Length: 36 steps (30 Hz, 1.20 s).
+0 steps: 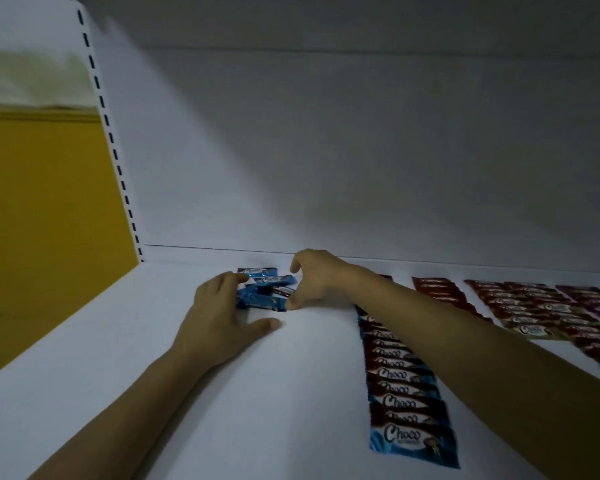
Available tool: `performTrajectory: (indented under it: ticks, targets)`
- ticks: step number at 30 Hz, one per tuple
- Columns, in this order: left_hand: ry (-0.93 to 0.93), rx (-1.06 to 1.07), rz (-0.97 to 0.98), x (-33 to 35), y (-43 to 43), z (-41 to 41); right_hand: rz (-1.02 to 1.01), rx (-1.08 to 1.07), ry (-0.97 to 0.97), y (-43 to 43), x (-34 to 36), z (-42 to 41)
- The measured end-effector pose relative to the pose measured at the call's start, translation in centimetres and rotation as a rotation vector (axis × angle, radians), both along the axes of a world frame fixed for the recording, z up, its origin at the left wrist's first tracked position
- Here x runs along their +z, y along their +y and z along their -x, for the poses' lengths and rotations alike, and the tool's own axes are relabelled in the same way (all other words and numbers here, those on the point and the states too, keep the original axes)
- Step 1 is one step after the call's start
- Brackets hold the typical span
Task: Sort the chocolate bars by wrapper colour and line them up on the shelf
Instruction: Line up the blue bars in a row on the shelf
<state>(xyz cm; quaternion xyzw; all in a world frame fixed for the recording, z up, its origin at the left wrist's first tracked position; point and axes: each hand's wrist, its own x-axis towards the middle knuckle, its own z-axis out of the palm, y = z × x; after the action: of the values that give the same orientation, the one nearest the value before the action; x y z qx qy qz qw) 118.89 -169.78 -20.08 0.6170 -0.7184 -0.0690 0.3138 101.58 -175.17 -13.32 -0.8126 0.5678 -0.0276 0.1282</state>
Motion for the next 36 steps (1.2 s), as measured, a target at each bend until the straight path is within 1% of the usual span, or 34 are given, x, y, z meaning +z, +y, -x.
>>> performTrajectory:
  ticks: [2,5,6,7,9,10,15,17,19,21,23,25,28,31,33,34,36]
  targets:
    - [-0.027,0.001,-0.005,-0.2,-0.1,-0.3,-0.058,0.010,-0.031,-0.5,0.2,-1.0]
    - [-0.053,0.011,0.004,-0.3,-0.4,-0.4,-0.177,0.077,-0.212,-1.2,0.1,-2.7]
    - [-0.054,0.008,0.010,-0.3,-0.5,-0.4,-0.185,0.076,-0.265,-1.5,0.2,-2.9]
    - [-0.054,0.007,0.012,-0.3,-0.6,-0.4,-0.146,0.068,-0.284,-2.0,0.3,-3.0]
    - [-0.073,0.008,-0.007,-0.4,-0.6,-0.4,0.044,0.039,-0.215,-3.3,-0.1,-2.9]
    - [-0.088,0.011,-0.025,-0.5,-0.6,-0.3,0.106,0.025,-0.182,-3.8,-0.6,-2.8]
    - [-0.096,0.023,-0.066,-0.5,-0.9,-0.4,0.152,0.085,-0.067,-4.6,-2.3,-3.7]
    - [-0.088,0.030,-0.092,-0.5,-1.1,-0.5,0.095,0.082,-0.077,-4.5,-2.1,-3.8]
    - [-0.065,0.013,-0.104,-0.6,-1.2,-0.4,0.025,0.086,-0.154,-4.1,-2.1,-3.6]
    - [-0.032,-0.012,-0.096,-0.7,-1.1,-0.2,-0.019,0.134,-0.259,-2.9,-2.0,-3.7]
    - [-0.034,-0.032,-0.075,-0.7,-1.1,-0.1,-0.032,0.212,-0.294,-1.7,-1.9,-4.0]
    - [-0.028,-0.041,-0.022,-0.9,-1.0,-0.2,-0.008,0.244,-0.305,-0.9,-1.9,-4.4]
    - [-0.013,-0.049,0.048,-0.7,-1.0,-0.5,-0.032,0.178,-0.424,-0.1,-2.1,-4.7]
    - [-0.102,-0.051,-0.019,-0.2,-1.3,-1.1,-0.211,0.099,-0.628,0.8,-2.2,-5.1]
    - [-0.115,-0.065,-0.042,0.3,-1.4,-1.5,-0.283,0.058,-0.708,1.3,-2.2,-5.2]
    - [-0.121,-0.067,-0.026,0.5,-1.3,-1.6,-0.266,0.044,-0.722,1.6,-2.1,-5.1]
    - [-0.159,-0.075,0.021,0.6,-1.2,-1.6,-0.105,0.042,-0.696,1.7,-1.7,-4.4]
